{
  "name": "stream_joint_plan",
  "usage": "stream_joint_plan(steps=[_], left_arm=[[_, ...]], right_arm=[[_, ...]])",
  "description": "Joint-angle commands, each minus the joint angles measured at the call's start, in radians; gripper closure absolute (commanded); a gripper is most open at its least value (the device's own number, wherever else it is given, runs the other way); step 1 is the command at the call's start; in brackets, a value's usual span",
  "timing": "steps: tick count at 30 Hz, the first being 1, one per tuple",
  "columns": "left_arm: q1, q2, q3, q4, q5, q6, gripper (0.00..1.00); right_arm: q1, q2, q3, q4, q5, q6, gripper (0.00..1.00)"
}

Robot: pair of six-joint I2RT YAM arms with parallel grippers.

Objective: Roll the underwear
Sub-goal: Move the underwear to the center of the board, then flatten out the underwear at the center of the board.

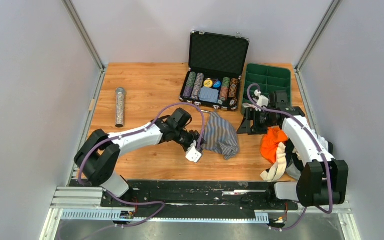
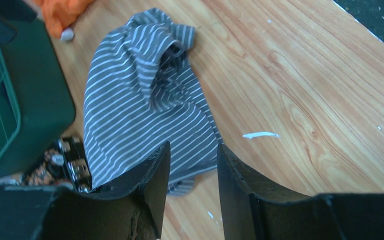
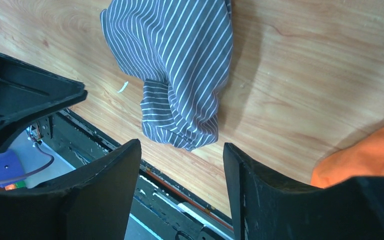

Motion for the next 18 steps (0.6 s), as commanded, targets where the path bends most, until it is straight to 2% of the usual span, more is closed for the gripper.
stream_joint_plan(steps=[1, 8, 18], left_arm=[[-0.025, 0.061, 0.010, 0.001, -0.006, 0.221, 0.52], [-0.036, 0.119, 0.006, -0.034, -0.053, 0.382, 0.54], [-0.055, 0.155, -0.016, 0.073, -0.110, 0.376, 0.56]], right_arm=[[-0.018, -0.047, -0.020, 0.024, -0.030, 0.040, 0.38], [-0.035, -0.055, -0.023, 0.028, -0.052, 0.063, 0.39], [-0.054, -0.065, -0.024, 0.030, -0.051, 0.067, 0.39]])
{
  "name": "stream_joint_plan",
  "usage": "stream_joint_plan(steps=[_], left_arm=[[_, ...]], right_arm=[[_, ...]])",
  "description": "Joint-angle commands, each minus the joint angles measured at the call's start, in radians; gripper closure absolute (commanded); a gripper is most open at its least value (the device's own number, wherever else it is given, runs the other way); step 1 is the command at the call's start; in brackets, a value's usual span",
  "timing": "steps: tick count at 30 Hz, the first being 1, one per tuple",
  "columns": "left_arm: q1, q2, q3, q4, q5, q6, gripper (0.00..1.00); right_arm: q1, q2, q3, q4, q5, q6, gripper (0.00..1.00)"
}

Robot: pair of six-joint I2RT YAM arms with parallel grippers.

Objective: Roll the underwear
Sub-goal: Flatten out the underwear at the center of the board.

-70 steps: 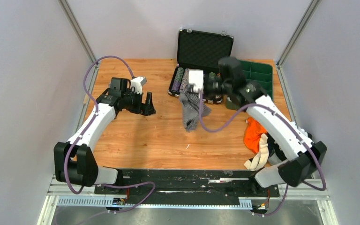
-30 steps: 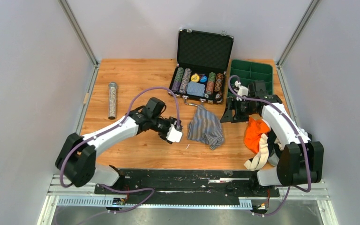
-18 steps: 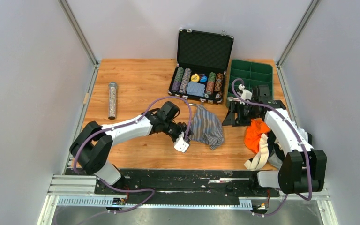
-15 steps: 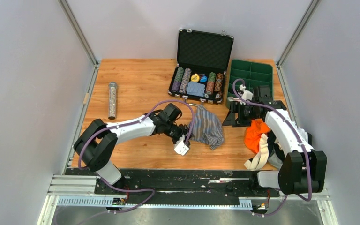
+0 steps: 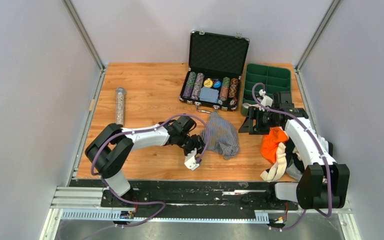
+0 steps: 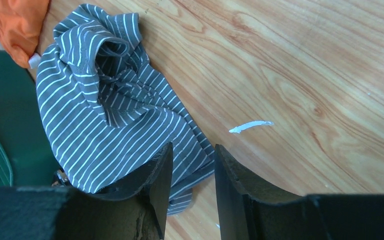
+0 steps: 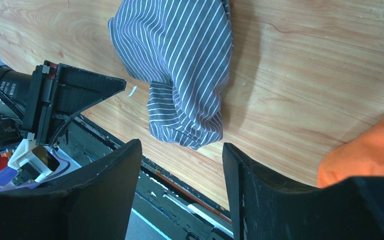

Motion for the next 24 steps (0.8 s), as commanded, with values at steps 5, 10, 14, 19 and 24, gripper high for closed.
stream_joint_plan(steps=[5, 10, 14, 19, 24], left_arm=[[-0.014, 0.068, 0.034, 0.066, -0.055, 0.031, 0.60], [-0.014, 0.092, 0.044, 0.077, -0.074, 0.058, 0.60], [-0.014, 0.092, 0.050, 0.087, -0.077, 0.060, 0.61], [-0.014, 0.091, 0.076, 0.091, -0.097, 0.038, 0.66], [-0.013, 0.090, 0.119, 0.035, -0.084, 0.029, 0.71]], right_arm=[[-0.020, -0.026, -0.002, 0.035, -0.020, 0.032, 0.39], [-0.026, -0.024, -0.002, 0.035, -0.020, 0.032, 0.39], [-0.027, -0.022, -0.002, 0.038, -0.022, 0.035, 0.39], [-0.027, -0.018, -0.005, 0.045, -0.026, 0.043, 0.39], [-0.028, -0.007, -0.007, 0.053, -0.026, 0.047, 0.39]])
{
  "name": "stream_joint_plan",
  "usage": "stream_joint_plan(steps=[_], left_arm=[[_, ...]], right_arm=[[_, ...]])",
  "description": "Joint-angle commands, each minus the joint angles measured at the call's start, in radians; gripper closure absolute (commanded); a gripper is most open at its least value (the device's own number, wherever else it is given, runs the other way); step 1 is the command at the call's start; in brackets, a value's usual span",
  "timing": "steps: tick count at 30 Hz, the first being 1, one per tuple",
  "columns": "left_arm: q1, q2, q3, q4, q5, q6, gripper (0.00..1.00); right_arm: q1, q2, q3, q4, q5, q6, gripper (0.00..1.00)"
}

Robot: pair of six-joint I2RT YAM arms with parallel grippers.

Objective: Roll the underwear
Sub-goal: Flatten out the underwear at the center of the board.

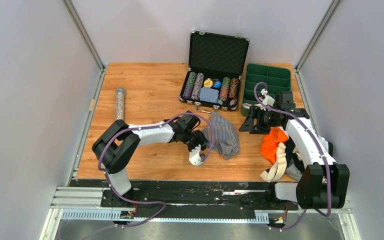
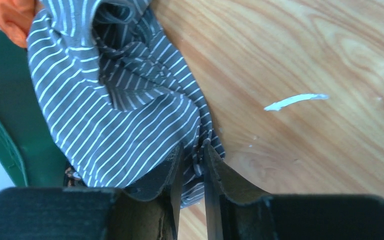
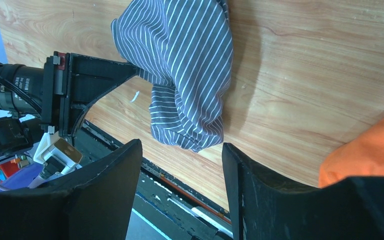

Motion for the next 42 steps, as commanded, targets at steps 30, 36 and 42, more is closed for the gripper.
stream_joint_plan(steps=[30, 36, 42], left_arm=[[0.278, -0.459, 0.301, -0.227, 0.127, -1.747, 1.00], [0.437, -0.575, 0.233, -0.378, 0.199, -1.759, 1.00], [0.469, -0.620, 0.274, -0.573, 0.226, -1.573, 1.00]], right_arm=[[-0.023, 0.049, 0.104, 0.003, -0.069, -0.070, 0.42], [0.079, 0.130, 0.227, 0.002, -0.099, -0.102, 0.42], [0.091, 0.211, 0.306, -0.005, -0.100, -0.102, 0.42]])
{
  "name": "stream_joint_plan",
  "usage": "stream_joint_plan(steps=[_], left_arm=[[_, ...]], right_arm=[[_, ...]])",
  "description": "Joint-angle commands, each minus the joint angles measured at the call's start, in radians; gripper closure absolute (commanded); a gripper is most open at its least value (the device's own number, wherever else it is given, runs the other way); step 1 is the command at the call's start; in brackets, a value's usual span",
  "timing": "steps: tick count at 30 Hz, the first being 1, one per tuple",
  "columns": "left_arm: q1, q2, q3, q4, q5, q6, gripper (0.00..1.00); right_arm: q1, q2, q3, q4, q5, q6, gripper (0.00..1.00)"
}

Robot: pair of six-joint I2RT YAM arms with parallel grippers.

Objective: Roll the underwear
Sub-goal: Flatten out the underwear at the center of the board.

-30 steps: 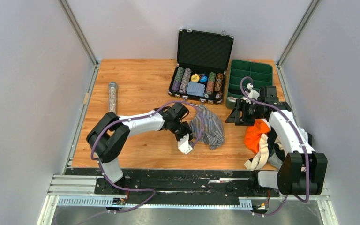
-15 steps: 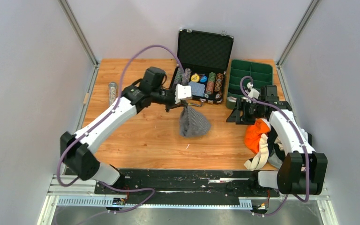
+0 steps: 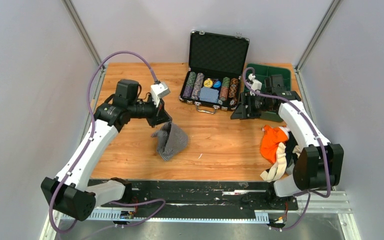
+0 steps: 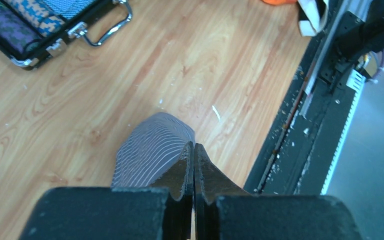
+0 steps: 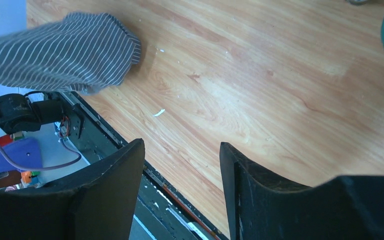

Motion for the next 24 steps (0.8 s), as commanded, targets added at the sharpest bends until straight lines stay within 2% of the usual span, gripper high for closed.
stream_joint_plan(steps=[1, 5, 6, 8, 9, 12, 16, 19, 21, 24], left_arm=[[0.002, -0.008, 0.042, -0.078, 0.066, 0.024, 1.00], [-0.069, 0.164, 0.031, 0.190, 0.113, -0.226, 1.00], [-0.077, 0.205, 0.038, 0.320, 0.101, -0.337, 1.00], [-0.084, 0.390, 0.086, 0.466, 0.039, -0.462, 1.00], [-0.080, 0.443, 0.161, 0.486, 0.011, -0.492, 1.00], [-0.048, 0.659, 0.323, 0.497, -0.069, -0.553, 1.00], [0.030, 0.766, 0.449, 0.410, -0.187, -0.480, 1.00], [0.109, 0.751, 0.410, 0.383, -0.320, -0.497, 1.00], [0.141, 0.718, 0.351, 0.381, -0.347, -0.494, 1.00], [0.155, 0.663, 0.268, 0.369, -0.348, -0.490, 1.00]], right_arm=[[-0.004, 0.047, 0.075, 0.007, -0.023, -0.020, 0.42], [-0.003, 0.074, 0.096, 0.008, -0.025, -0.020, 0.42], [-0.003, 0.076, 0.097, 0.012, -0.023, -0.020, 0.42], [-0.003, 0.074, 0.103, 0.016, -0.010, -0.016, 0.42], [-0.003, 0.072, 0.103, 0.017, 0.000, -0.016, 0.42], [-0.002, 0.052, 0.085, 0.026, 0.030, -0.019, 0.41], [0.015, 0.036, 0.029, 0.050, 0.046, -0.018, 0.41], [0.069, 0.038, 0.010, 0.059, 0.059, -0.020, 0.41], [0.117, 0.054, 0.012, 0.060, 0.059, -0.018, 0.39], [0.179, 0.122, 0.037, 0.066, 0.008, -0.003, 0.28]])
